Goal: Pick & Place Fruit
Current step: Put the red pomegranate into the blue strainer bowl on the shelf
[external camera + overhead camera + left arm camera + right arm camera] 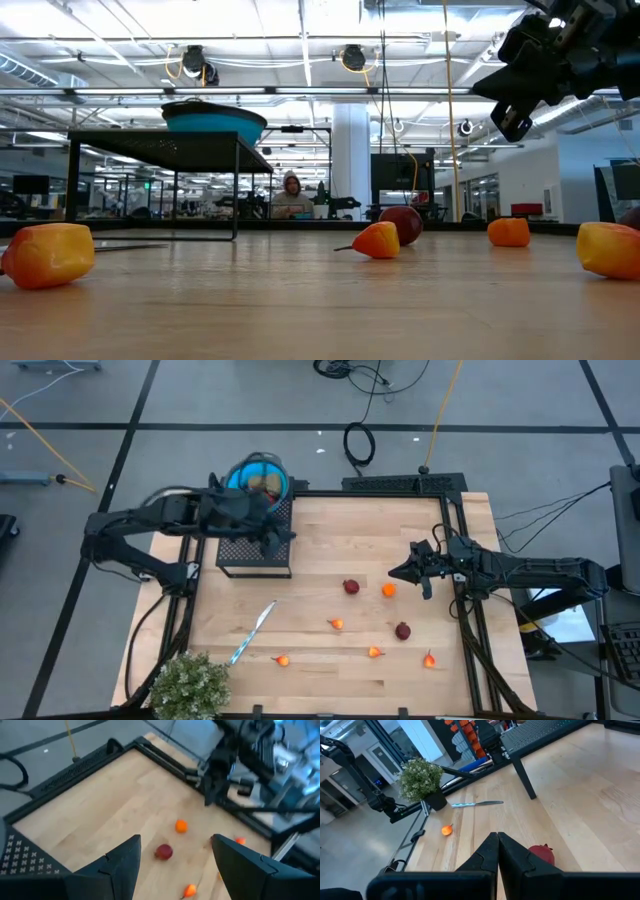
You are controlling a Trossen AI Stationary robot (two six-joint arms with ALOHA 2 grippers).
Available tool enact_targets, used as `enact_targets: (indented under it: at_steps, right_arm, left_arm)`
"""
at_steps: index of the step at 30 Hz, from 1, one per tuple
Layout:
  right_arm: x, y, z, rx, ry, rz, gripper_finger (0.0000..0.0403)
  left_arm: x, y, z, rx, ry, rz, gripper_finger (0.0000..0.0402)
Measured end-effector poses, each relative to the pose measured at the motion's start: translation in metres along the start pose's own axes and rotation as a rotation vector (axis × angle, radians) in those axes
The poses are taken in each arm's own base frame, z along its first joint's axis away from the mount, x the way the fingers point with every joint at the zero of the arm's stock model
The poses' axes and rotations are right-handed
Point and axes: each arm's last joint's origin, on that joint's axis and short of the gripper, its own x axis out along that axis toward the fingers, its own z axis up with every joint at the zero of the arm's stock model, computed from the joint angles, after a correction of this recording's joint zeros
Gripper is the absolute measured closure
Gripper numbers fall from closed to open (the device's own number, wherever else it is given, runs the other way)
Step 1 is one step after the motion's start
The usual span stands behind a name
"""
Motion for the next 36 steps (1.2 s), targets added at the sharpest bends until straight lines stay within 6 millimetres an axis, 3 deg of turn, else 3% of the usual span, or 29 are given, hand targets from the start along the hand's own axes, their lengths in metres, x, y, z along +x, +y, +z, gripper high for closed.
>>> enact_targets:
  at_steps: [8, 21, 29, 36]
  right_arm:
    - [0.0, 0.0, 0.0, 0.0, -0.001, -0.001, 0.0403]
    - [0.0, 0.0, 0.0, 0.0, 0.0, -0.001, 0.0403]
    - [0.0, 0.0, 0.0, 0.0, 0.0, -0.001, 0.0403]
    - [0.0, 0.0, 0.0, 0.0, -0.001, -0.001, 0.0403]
  left_arm:
    - [0.047, -0.029, -0.026, 0.158, 0.122, 0.016, 0.0158]
    - [0.097, -0.076, -0.083, 0.262, 0.252, 0.026, 0.0158]
    - [0.122, -0.098, -0.105, 0.233, 0.248, -0.018, 0.0158]
    - [0.128, -0.106, -0.105, 0.184, 0.204, -0.065, 0.0158]
